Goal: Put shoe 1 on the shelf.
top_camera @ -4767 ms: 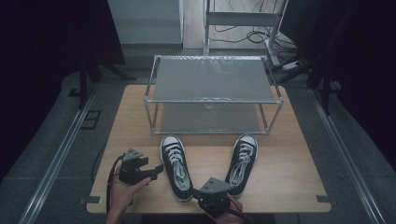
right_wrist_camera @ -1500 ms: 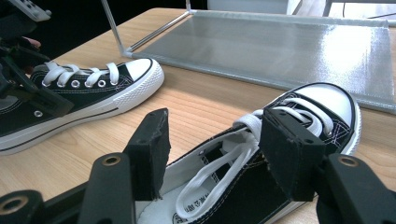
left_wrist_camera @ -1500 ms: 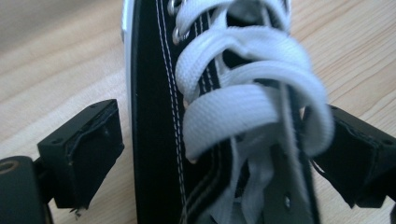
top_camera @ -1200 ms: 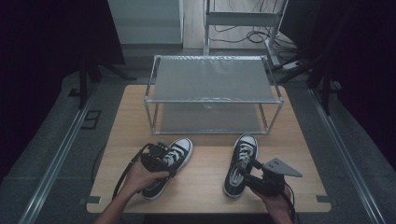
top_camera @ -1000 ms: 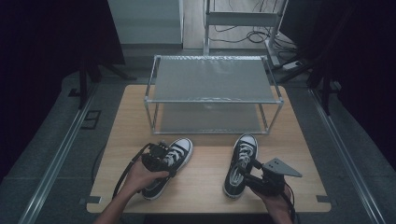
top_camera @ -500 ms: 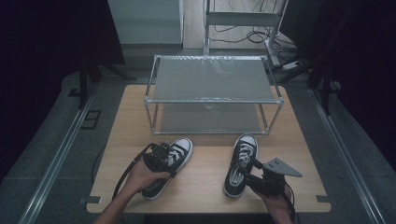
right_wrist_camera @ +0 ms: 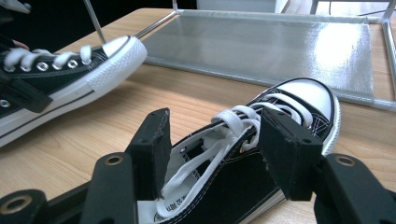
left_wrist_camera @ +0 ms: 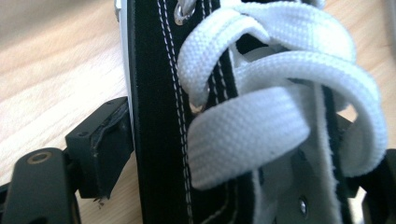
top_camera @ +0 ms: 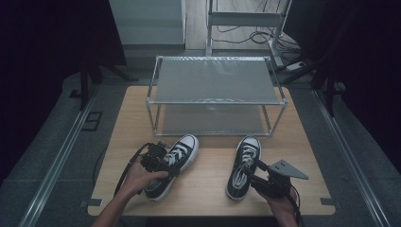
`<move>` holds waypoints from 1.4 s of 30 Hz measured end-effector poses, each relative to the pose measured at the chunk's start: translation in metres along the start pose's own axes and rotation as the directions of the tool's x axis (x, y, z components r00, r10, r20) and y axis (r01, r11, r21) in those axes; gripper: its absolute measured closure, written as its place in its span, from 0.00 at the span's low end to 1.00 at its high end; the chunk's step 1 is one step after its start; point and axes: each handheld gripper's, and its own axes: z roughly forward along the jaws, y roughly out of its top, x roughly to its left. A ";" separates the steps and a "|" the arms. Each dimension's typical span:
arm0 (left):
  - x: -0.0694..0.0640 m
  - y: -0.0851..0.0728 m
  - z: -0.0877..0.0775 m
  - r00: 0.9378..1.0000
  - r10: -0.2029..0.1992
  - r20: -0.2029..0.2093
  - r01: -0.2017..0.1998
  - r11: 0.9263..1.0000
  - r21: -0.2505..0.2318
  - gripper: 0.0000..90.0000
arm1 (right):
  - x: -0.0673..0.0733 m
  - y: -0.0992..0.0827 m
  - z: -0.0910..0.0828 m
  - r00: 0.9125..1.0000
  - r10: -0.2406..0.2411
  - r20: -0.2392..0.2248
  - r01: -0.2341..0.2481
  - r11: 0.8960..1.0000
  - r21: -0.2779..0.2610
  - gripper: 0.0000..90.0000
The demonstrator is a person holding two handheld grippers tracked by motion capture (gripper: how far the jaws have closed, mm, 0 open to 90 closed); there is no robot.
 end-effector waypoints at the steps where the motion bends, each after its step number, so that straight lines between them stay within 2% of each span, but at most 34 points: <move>1: -0.002 0.001 -0.002 1.000 0.007 0.014 -0.007 1.000 -0.008 0.18 | 0.000 0.000 0.000 1.000 0.001 0.000 -0.001 1.000 -0.001 0.49; 4: -0.007 0.004 -0.009 0.999 0.024 0.049 -0.023 0.999 -0.032 0.18 | -0.001 0.000 -0.001 1.000 0.004 -0.002 -0.004 1.000 -0.001 0.49; 10: -0.019 0.013 -0.020 0.996 0.052 0.067 -0.046 0.996 -0.083 0.18 | -0.003 0.001 -0.002 1.000 0.008 0.004 -0.008 1.000 -0.005 0.49; 17: -0.027 0.023 -0.026 0.995 0.071 0.077 -0.062 0.992 -0.106 0.18 | -0.005 0.001 -0.003 1.000 0.016 0.007 -0.016 1.000 -0.012 0.49; 28: -0.043 0.040 -0.045 0.989 0.119 0.083 -0.106 0.983 -0.150 0.18 | -0.008 0.002 -0.004 1.000 0.023 0.015 -0.023 1.000 -0.016 0.49; 42: -0.052 0.058 -0.066 0.987 0.134 0.089 -0.115 0.975 -0.190 0.18 | -0.009 0.001 -0.003 0.999 0.028 0.022 -0.028 0.999 -0.016 0.49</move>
